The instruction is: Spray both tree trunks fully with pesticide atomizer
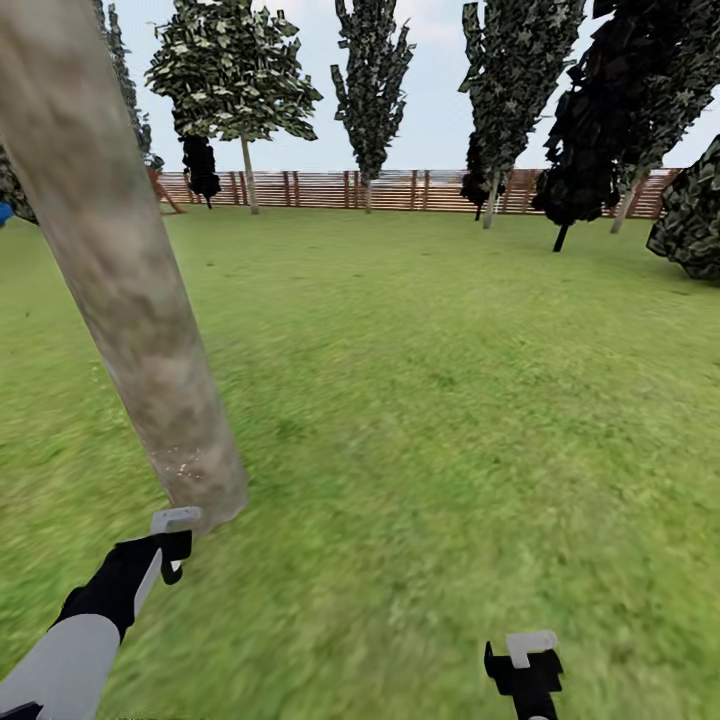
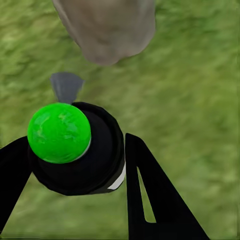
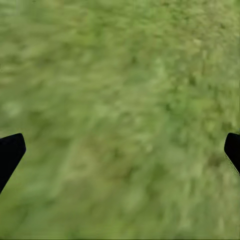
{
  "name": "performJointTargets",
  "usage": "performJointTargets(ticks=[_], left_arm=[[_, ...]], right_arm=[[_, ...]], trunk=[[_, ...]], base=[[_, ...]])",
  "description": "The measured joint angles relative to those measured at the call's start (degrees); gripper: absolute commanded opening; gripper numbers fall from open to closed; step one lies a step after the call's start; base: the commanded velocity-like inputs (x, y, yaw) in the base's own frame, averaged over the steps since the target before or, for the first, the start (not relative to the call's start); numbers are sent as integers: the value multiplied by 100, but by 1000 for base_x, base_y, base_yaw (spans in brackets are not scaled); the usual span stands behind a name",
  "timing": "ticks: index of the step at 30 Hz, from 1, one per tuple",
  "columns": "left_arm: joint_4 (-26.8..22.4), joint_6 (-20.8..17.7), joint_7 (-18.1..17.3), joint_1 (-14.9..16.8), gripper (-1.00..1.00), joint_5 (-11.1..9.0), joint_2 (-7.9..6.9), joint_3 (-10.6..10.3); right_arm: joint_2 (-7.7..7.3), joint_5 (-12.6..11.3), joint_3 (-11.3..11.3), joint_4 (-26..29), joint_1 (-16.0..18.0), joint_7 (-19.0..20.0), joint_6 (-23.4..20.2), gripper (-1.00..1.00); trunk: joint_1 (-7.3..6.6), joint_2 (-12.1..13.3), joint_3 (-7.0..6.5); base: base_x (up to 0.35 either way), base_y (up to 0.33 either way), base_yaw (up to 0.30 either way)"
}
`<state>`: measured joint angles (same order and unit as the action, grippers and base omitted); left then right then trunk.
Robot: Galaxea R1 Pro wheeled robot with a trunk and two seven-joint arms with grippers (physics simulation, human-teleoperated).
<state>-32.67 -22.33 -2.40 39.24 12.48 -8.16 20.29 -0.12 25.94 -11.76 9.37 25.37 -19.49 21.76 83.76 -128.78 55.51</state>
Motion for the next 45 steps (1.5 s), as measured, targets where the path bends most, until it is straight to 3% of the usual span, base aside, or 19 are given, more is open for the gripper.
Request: performJointTargets(ticks=[10,18,20,22,25,28,30,32,33,36,38,40,42,45], left_arm=[[12,-3,0,1,-100,2,6,14],[-269,-75,-73,200,-100,1,140,-42],[-311,-78,-83,264,-100,37,52,-44],[-336,-86,-113,385,-100,39,-133,-62],[-390,-150,-280,462,-100,-15,-101,-583],[-419,-566,-711,627,-100,-17,-171,-880],[-421,-653,-974,744,-100,22,-333,-899],[-416,-695,-1204,871,-100,45,-740,-906],[-421,-713,-1279,887,-100,6,-817,-917],[-424,-726,-1331,892,-100,-16,-807,-954],[-432,-730,-1342,896,-100,-29,-678,-974],[-433,-728,-1342,923,-100,-4,-666,-975],[-427,-801,-1346,1041,-100,28,-727,-973],[-432,-1001,-1394,1119,-100,38,-997,-965]], right_arm=[[-6,0,-1,2,-1,2,0,100],[-16,0,-1,12,-1,3,-1,100],[-16,0,-1,12,-1,3,-1,100],[-16,0,-1,12,-1,1,-1,100],[-16,0,-1,10,-1,2,-1,100],[-16,0,-1,12,-1,3,-1,100],[-16,0,-1,12,-1,3,-1,100],[-16,0,-1,12,-1,2,-1,100],[-16,0,-1,12,-1,2,-1,100],[-16,0,-4,12,-1,2,-1,100],[-16,0,-2,12,-1,3,-1,100],[-16,0,-1,12,-1,2,-1,100],[-16,0,-2,12,-1,3,-1,100],[-16,0,-5,12,-1,3,-1,100]], trunk=[[1,0,0],[1,0,0],[1,0,0],[1,0,0],[2,0,0],[2,0,0],[1,0,-1],[1,0,-1],[2,0,0],[2,0,0],[2,0,0],[2,0,0],[1,0,-1],[2,0,0]], base=[[188,-127,277],[2,-1,74],[0,0,1],[0,0,0],[0,0,0],[0,0,0],[0,0,0],[0,0,0],[0,0,0],[0,0,0],[0,0,0],[0,0,0],[0,0,0],[0,0,0]])
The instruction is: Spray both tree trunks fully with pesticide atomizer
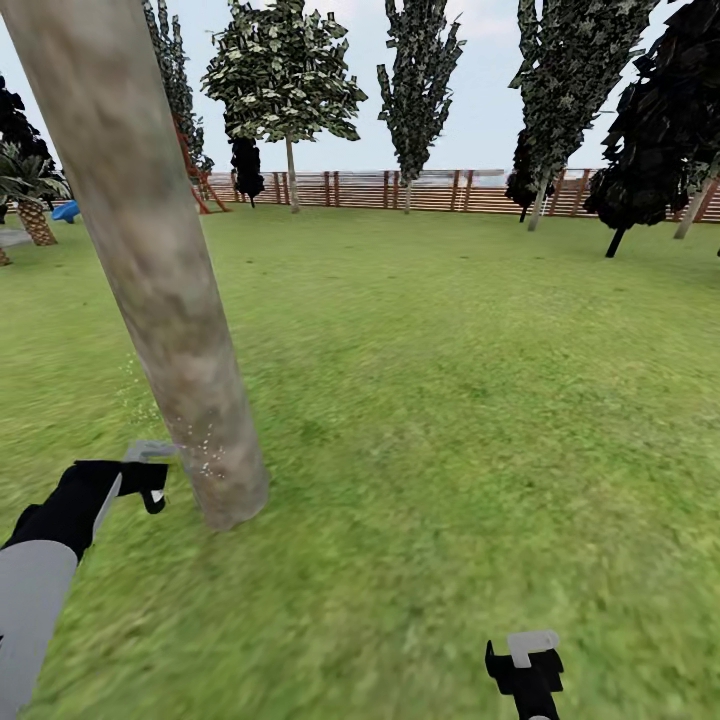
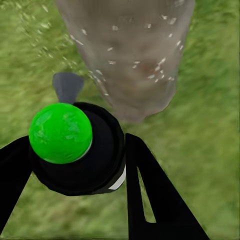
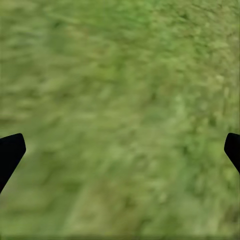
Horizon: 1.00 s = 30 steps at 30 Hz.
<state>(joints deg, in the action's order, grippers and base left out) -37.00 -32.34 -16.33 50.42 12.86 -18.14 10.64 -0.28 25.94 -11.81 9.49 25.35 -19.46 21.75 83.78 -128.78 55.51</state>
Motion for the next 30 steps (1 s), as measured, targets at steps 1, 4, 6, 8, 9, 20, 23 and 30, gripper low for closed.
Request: performJointTargets(ticks=[1,4,6,8,9,20,23,30], left_arm=[[-1,-20,-71,4,-100,-14,-43,0],[-100,-48,-293,8,-100,-46,-11,-8],[-275,-81,-349,8,-100,-56,60,-7],[-572,-347,-411,-2,-100,-42,167,-5],[-684,-476,-431,-5,-100,-32,169,-7],[-1634,-1137,-667,15,-100,15,-56,2],[-1660,-1158,-668,-4,-100,1,-75,-2],[-1655,-1151,-658,-50,-100,10,-19,-12]], right_arm=[[0,0,1,0,0,0,0,100],[0,0,4,0,0,0,0,100],[0,0,2,0,0,0,0,100],[0,0,4,0,0,0,0,100],[0,0,4,0,0,0,0,100],[-79,0,0,0,0,0,0,100],[-79,0,0,-4,0,0,-2,100],[-79,0,4,-3,0,-2,-6,100]], trunk=[[0,0,0],[0,0,0],[0,0,0],[0,0,0],[0,0,0],[1,0,0],[0,0,0],[0,0,0]], base=[[0,0,0],[0,0,0],[0,0,0],[0,0,0],[0,0,0],[-65,0,0],[-5,0,0],[0,-112,0]])
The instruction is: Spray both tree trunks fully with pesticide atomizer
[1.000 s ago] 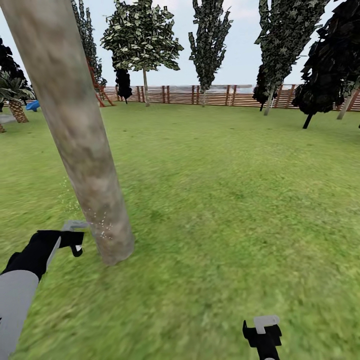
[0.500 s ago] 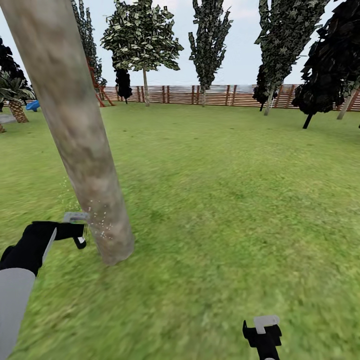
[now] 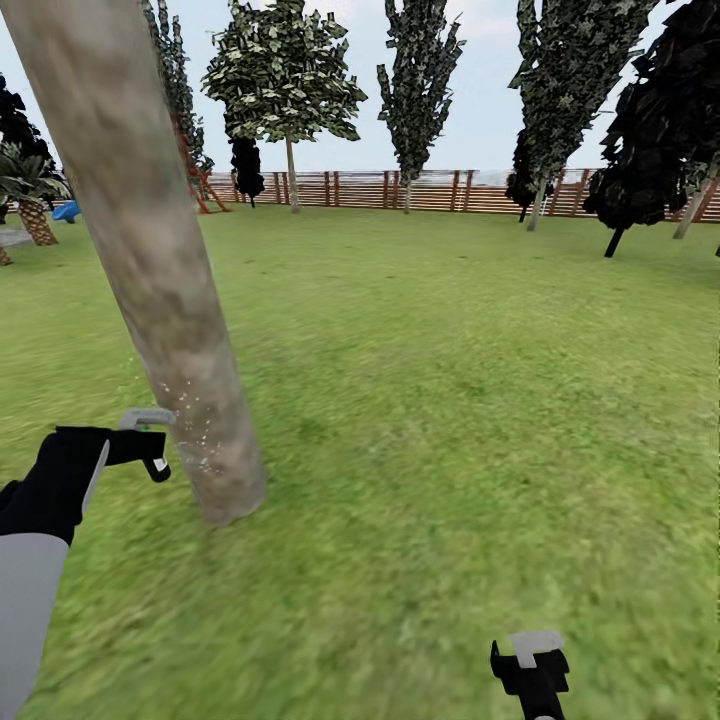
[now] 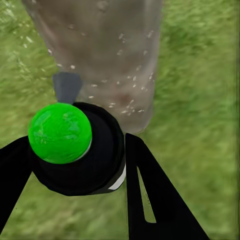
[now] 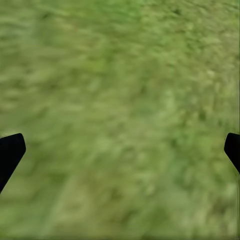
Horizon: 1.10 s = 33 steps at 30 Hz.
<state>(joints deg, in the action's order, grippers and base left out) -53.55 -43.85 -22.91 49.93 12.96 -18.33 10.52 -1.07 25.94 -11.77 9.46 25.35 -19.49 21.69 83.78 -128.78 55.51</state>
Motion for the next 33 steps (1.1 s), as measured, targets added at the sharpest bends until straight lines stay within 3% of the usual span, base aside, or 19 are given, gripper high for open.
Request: performJointTargets(ticks=[17,27,33], left_arm=[[1,1,32,4,-100,15,2,15],[-1,-8,46,45,-100,22,1,16],[0,0,77,39,-100,25,2,12]], right_arm=[[0,-4,1,1,0,0,6,100],[1,-2,2,-4,1,0,6,100],[0,-13,-4,3,0,-4,6,100]], trunk=[[0,0,0],[0,0,0],[-2,0,0]], base=[[0,-273,6],[1,-273,240],[108,-264,42]])
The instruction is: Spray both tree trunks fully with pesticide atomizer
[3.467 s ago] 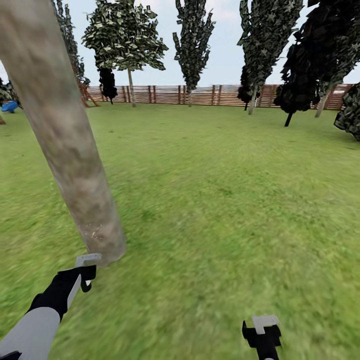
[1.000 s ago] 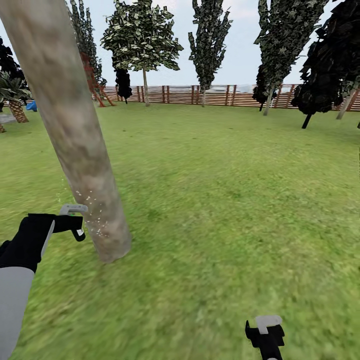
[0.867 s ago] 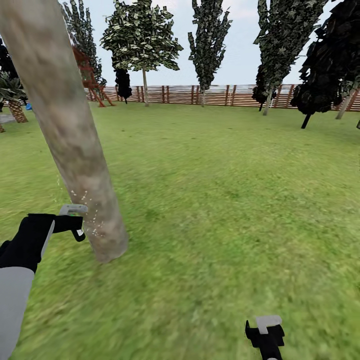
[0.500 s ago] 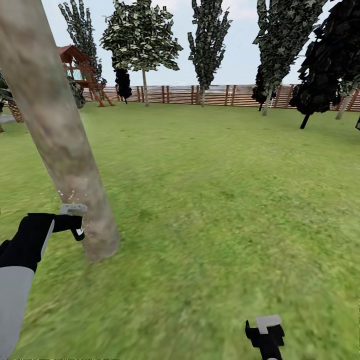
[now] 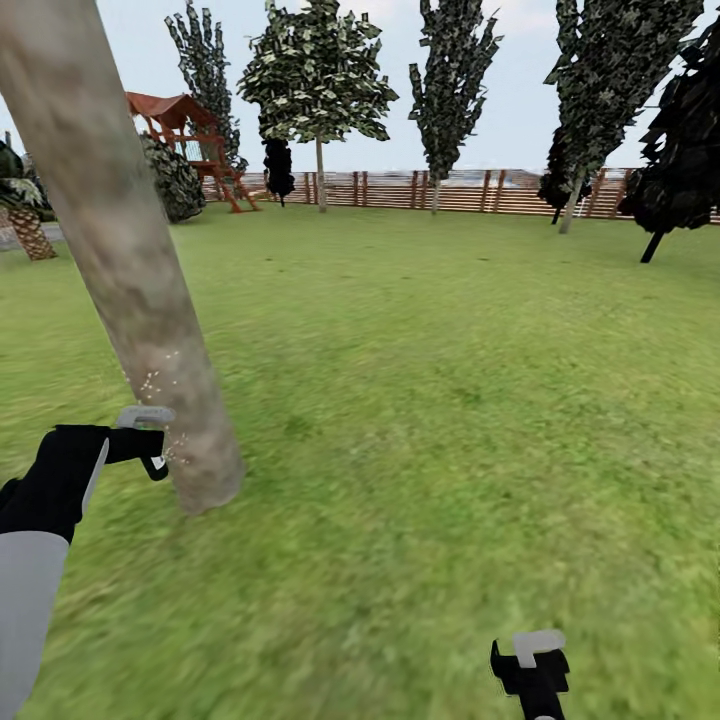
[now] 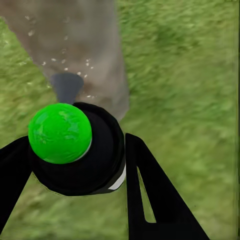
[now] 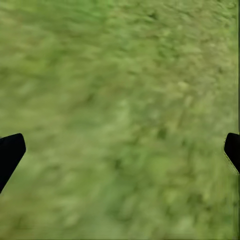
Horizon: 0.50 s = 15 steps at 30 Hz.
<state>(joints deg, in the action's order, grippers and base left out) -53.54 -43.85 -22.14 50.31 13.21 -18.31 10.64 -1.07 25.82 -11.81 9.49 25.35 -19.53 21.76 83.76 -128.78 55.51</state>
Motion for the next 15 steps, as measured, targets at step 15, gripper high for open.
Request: performJointTargets(ticks=[15], left_arm=[[3,1,231,-52,-100,10,-38,41]], right_arm=[[1,-1,5,-1,1,1,0,100]], trunk=[[-1,0,0]], base=[[206,-221,62]])
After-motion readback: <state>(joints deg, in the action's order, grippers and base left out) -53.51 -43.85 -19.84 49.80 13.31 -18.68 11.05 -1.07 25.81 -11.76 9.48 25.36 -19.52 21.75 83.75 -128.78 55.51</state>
